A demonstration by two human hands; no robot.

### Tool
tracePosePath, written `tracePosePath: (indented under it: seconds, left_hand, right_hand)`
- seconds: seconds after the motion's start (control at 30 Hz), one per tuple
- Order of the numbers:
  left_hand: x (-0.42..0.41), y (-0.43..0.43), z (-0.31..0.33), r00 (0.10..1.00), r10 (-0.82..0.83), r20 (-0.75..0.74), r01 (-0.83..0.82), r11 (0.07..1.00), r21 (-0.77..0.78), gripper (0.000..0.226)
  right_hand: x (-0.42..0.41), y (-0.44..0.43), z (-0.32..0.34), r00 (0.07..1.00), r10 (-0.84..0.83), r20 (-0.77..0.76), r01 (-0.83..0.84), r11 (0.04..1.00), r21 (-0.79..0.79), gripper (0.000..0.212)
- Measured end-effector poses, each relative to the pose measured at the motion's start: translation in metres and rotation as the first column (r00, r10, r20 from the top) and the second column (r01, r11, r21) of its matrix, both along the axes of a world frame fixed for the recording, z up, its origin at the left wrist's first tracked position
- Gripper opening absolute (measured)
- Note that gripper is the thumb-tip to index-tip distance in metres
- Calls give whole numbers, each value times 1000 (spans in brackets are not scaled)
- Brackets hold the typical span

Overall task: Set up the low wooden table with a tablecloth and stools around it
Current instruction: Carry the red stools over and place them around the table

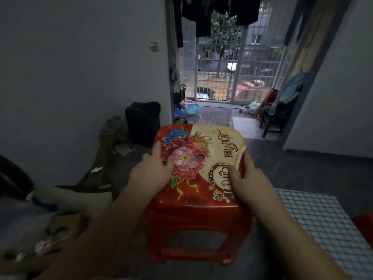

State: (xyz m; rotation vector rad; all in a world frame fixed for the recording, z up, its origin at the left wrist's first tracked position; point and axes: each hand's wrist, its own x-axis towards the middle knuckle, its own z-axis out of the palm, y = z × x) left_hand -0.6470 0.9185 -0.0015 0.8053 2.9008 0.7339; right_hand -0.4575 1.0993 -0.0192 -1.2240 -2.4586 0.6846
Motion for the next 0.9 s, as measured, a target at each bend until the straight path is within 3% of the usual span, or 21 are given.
tracePosePath:
  seconds: [0.53, 0.9]
  left_hand:
    - [-123, 140, -21, 1000, -17, -5, 17, 1000, -21, 72]
    - [-291, 220, -16, 970, -242, -14, 242, 970, -5, 71]
  right_hand:
    - [-106, 126, -4, 999, -25, 37, 27, 998, -50, 75]
    - [-254, 171, -7, 975, -219, 38, 222, 973, -71, 77]
